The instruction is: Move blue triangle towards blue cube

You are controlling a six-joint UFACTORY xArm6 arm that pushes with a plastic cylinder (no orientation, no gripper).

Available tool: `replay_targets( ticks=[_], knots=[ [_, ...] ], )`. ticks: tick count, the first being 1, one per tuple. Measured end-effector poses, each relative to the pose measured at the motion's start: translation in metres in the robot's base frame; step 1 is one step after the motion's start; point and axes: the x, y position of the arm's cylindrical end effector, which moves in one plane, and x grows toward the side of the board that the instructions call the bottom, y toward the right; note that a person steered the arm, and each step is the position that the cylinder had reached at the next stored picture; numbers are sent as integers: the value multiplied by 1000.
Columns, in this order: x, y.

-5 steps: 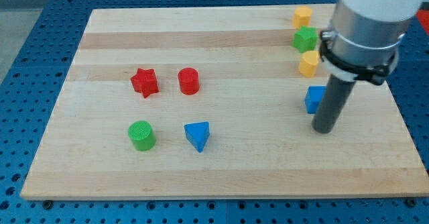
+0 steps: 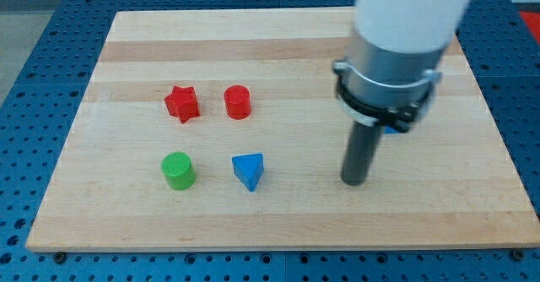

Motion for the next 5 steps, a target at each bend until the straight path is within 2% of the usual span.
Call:
replay_targets(
  ticks=[2,3,4,5],
  knots=[
    [-51,-87],
    [-34,-133],
    [-3,-151],
    [4,-145]
  ],
)
